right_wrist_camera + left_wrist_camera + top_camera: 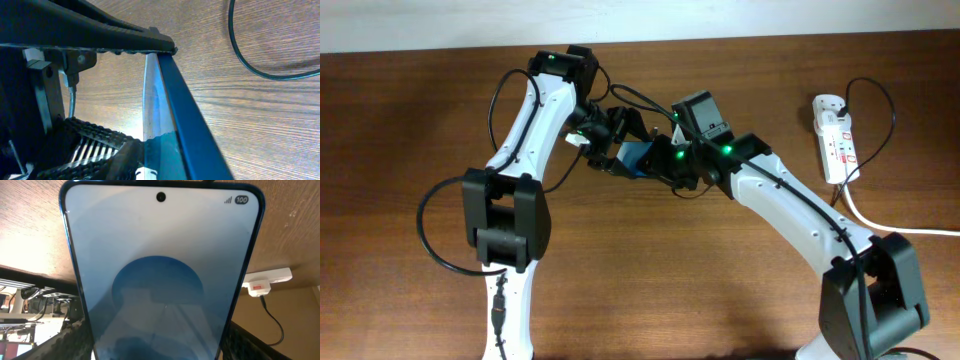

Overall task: Plug charger to phone and switch on socket
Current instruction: 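Bring the phone to the right gripper and grip its edge, then open the left gripper, leaving the phone in the right gripper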

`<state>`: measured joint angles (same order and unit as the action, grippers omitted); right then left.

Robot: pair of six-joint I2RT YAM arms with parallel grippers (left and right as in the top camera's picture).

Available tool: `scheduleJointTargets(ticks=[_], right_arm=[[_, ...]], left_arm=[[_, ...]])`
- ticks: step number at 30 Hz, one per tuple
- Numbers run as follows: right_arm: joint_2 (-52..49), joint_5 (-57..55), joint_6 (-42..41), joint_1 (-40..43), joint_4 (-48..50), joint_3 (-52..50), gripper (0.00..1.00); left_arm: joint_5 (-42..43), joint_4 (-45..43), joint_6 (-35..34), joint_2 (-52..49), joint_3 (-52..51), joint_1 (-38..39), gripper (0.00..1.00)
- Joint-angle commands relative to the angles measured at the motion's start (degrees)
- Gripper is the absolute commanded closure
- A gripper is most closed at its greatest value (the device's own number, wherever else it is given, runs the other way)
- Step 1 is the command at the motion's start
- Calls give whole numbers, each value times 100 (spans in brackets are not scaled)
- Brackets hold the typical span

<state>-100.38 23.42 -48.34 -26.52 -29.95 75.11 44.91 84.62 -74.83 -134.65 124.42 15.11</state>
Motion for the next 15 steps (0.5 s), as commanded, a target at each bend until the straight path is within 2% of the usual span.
scheduleJointTargets(ticks=[1, 3, 8, 12, 14, 15], right_arm=[[-39, -17, -61, -48, 52, 96, 73], [-39, -17, -61, -48, 127, 96, 76], [-39, -68, -61, -46, 256, 96, 78], [-39, -79, -61, -48, 254, 96, 87], [-39, -79, -61, -48, 251, 96, 96], [-39, -81, -61, -48, 238, 96, 96]], left_arm=[[111, 11, 114, 52, 138, 28, 100], [111, 13, 114, 52, 138, 28, 100], [114, 17, 114, 52, 136, 28, 100], [111, 31, 111, 52, 136, 28, 100], [114, 31, 111, 52, 138, 28, 100], [114, 28, 111, 52, 136, 28, 100]])
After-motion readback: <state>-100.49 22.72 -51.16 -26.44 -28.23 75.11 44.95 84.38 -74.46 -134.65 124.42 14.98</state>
